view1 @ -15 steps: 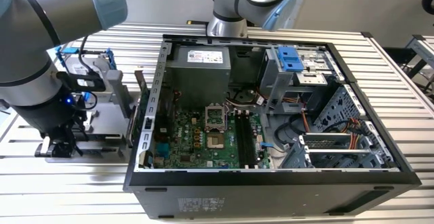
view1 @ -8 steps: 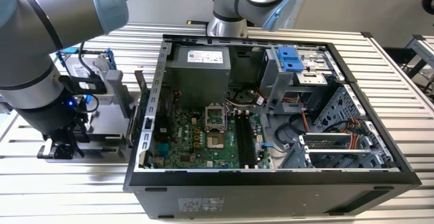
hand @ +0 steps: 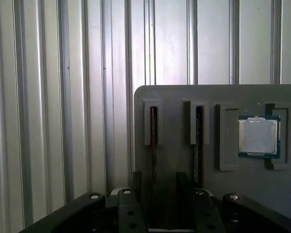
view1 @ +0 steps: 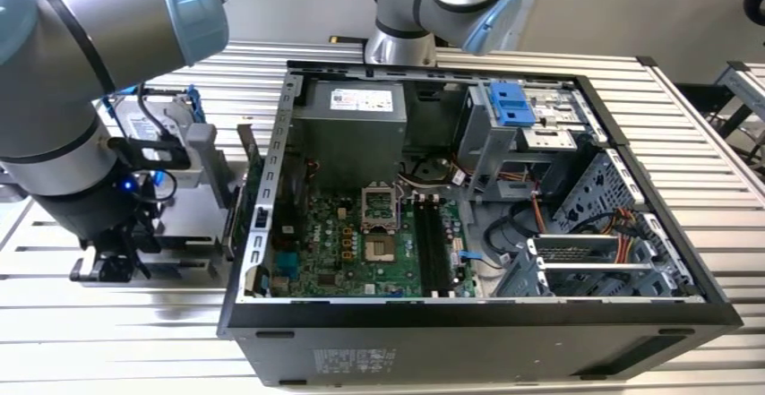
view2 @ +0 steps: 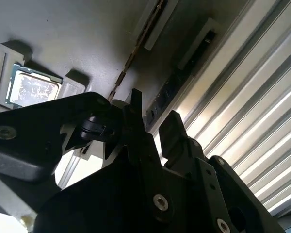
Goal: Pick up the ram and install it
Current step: 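Pick up the ram and move it above insertion slot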
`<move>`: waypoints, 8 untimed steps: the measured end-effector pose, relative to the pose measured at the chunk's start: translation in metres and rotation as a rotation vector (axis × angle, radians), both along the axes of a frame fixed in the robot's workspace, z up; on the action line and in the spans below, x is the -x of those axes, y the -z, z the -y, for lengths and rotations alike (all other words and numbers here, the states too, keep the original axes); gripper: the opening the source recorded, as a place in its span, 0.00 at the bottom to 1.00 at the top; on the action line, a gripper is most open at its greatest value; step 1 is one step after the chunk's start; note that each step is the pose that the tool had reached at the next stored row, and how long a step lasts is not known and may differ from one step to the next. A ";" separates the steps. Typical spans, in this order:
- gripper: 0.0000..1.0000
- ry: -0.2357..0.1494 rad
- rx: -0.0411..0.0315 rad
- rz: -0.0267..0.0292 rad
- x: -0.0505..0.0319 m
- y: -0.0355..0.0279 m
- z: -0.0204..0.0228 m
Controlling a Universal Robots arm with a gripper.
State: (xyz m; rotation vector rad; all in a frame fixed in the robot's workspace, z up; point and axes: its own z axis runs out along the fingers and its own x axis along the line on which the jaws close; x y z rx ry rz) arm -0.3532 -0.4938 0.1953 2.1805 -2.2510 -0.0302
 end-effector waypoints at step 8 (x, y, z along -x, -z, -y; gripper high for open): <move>1.00 0.001 -0.0030 0.0000 0.0000 0.0020 -0.0007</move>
